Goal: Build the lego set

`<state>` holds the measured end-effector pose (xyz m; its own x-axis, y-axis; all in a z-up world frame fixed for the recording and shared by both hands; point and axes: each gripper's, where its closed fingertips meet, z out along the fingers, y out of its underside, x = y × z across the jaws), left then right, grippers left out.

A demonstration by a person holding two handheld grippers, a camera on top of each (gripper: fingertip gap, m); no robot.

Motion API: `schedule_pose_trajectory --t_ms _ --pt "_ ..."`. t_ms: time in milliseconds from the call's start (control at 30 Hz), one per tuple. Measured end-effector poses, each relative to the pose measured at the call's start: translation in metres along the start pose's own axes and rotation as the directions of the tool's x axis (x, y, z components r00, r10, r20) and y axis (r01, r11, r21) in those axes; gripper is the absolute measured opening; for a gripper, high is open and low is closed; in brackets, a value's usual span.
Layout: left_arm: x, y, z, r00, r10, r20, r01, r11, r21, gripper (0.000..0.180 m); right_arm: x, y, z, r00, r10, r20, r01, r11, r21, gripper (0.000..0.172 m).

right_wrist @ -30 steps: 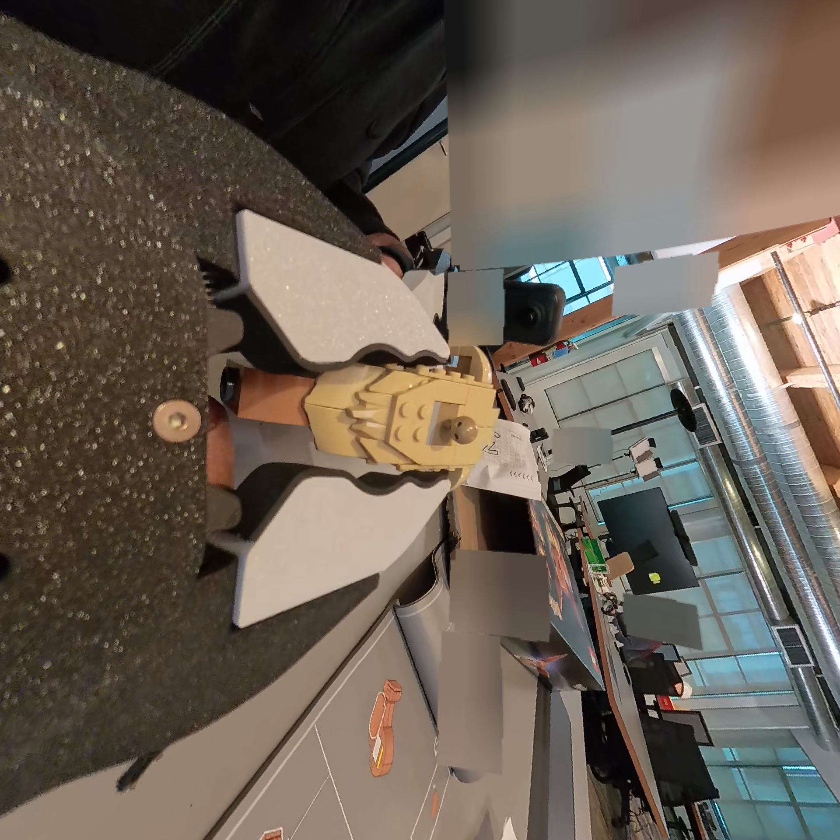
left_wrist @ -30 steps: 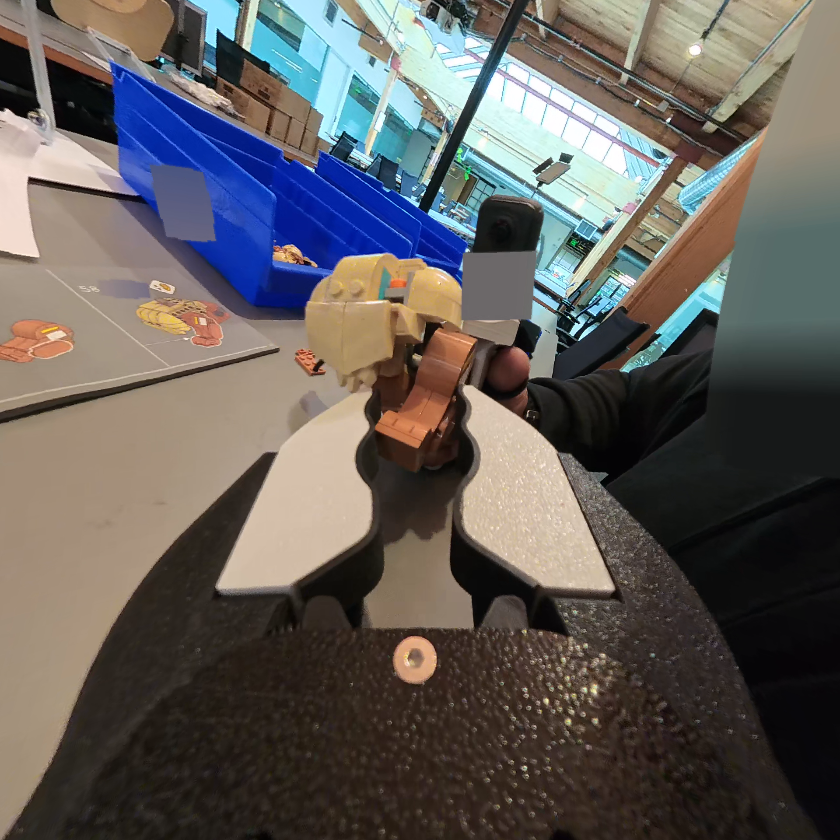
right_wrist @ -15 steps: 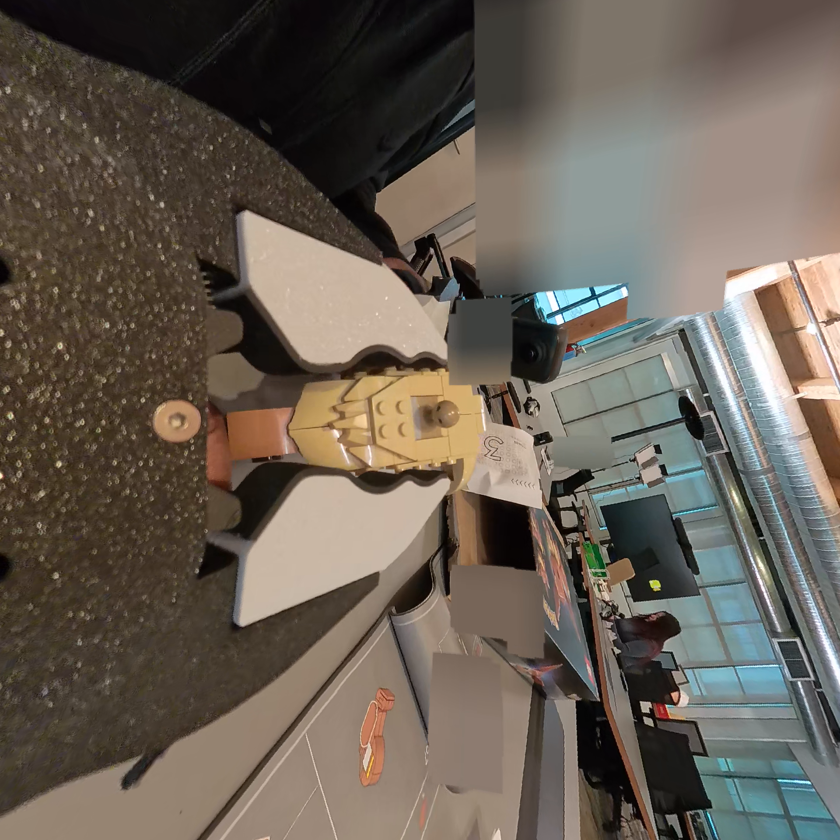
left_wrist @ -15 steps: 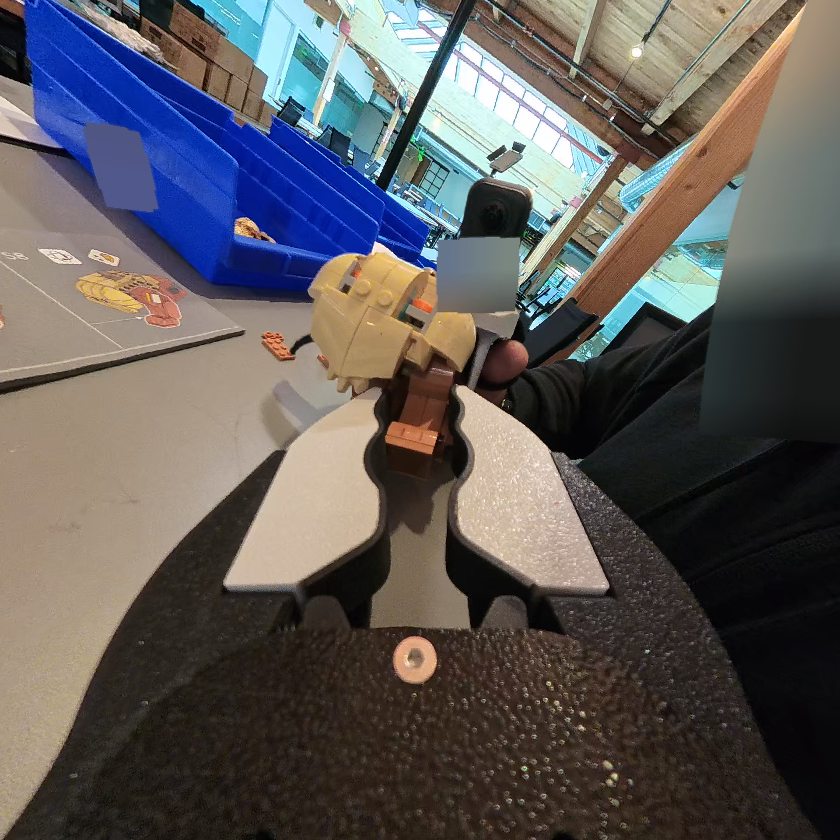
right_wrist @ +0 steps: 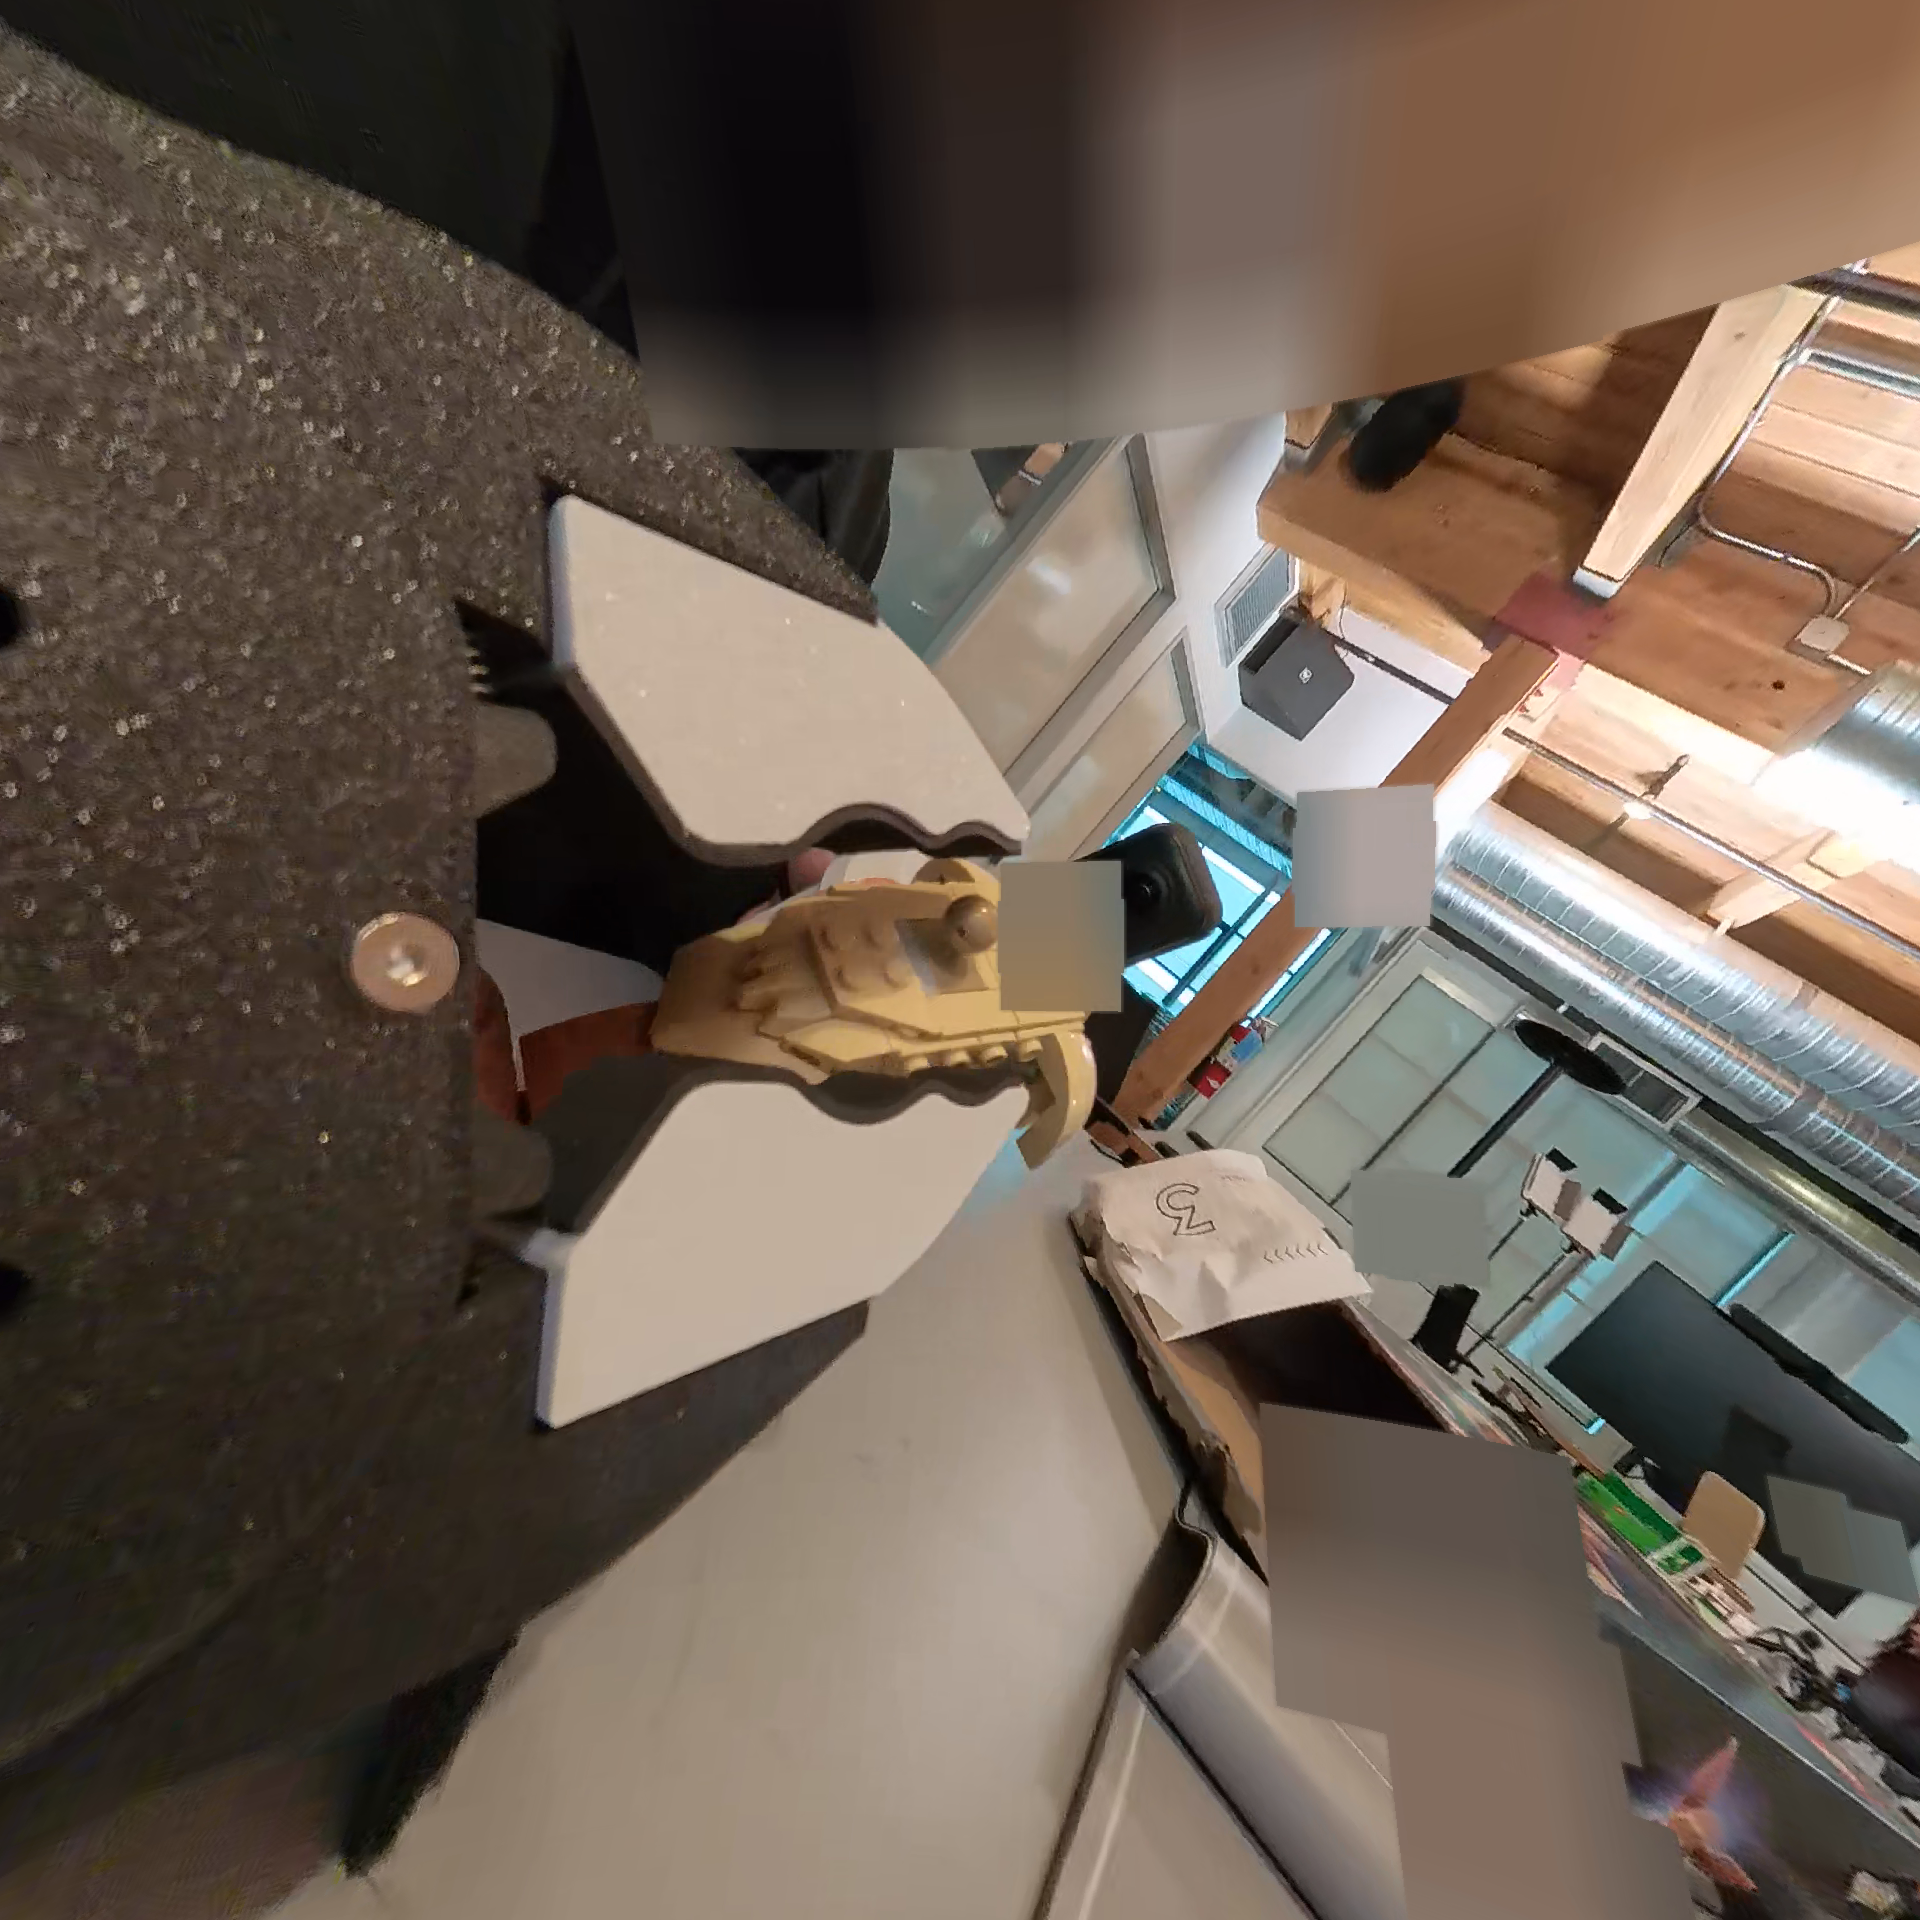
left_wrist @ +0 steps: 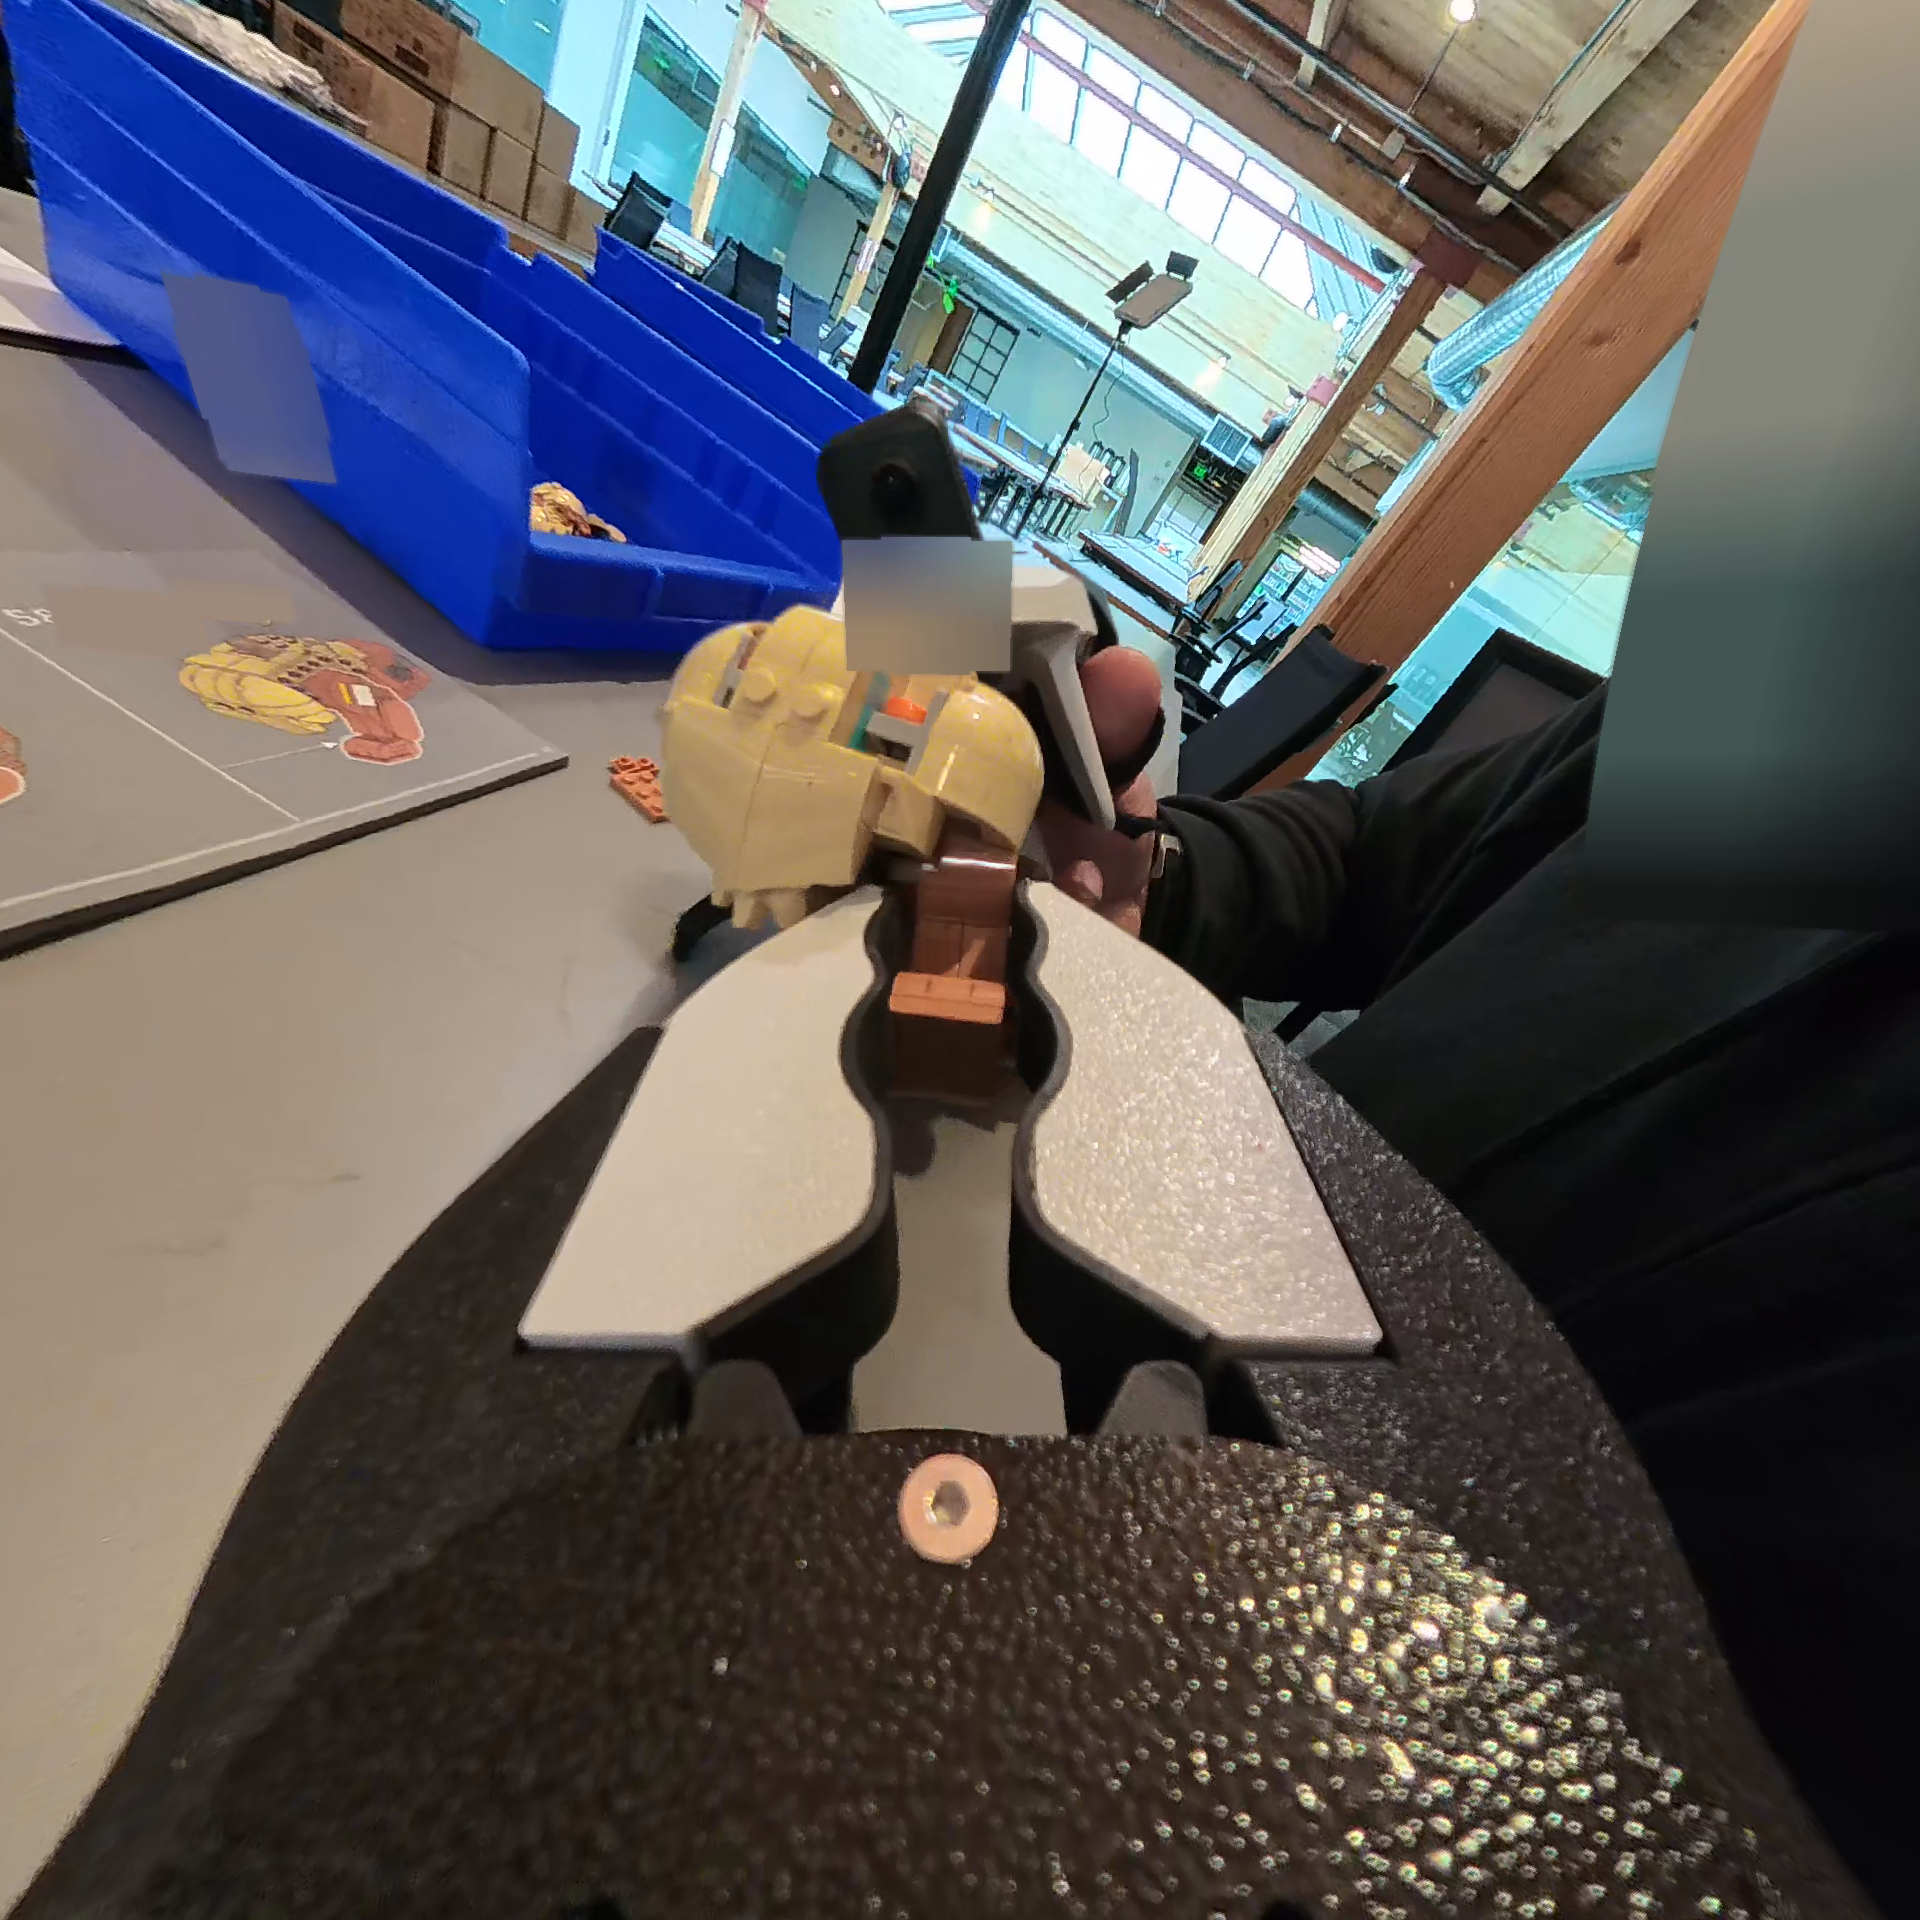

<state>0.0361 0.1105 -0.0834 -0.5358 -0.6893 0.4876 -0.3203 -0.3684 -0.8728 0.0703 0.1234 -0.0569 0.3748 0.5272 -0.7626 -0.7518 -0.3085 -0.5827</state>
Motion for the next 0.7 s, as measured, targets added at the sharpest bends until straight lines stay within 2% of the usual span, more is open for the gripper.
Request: schedule_pose_trajectory --t_ms 233,533,700 --pt "-0.002 0.003 -0.001 1.0 0.004 -0.026 -0.005 0.999 -0.044 0.019 0.003 0.001 -0.002 0.996 0.082 0.02 -0.081 0.996 -0.035 0.036" --pt "-0.017 0.009 -0.002 0.998 -0.002 0.066 0.009 0.994 -0.105 0.031 0.007 0.002 -0.004 0.998 0.064 -0.004 -0.064 0.996 -0.057 0.034" --pt "-0.015 0.01 -0.001 1.0 -0.016 0.02 0.019 0.993 -0.119 0.032 0.005 0.003 -0.004 0.995 0.093 0.02 -0.091 0.994 -0.063 0.032"
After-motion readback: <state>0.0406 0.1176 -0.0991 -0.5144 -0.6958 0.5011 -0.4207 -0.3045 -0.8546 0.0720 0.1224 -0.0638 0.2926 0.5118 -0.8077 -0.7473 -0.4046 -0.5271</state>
